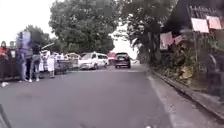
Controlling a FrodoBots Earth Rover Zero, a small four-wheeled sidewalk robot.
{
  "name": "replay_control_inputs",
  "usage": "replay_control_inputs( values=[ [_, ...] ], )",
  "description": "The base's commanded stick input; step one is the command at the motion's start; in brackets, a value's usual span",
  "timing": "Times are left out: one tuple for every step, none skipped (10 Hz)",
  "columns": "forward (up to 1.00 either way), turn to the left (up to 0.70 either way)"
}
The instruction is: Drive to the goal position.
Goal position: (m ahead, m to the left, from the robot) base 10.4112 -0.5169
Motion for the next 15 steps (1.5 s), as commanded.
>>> replay_control_inputs(
  values=[
    [1.0, 0.0],
    [1.0, -0.13],
    [1.0, -0.37],
    [1.0, -0.22],
    [1.0, 0.0],
    [1.0, 0.0],
    [1.0, 0.0],
    [1.0, 0.0],
    [1.0, 0.0],
    [1.0, 0.0],
    [1.0, 0.0],
    [0.85, 0.0],
    [0.85, 0.0],
    [0.85, 0.0],
    [0.85, 0.0]
  ],
)
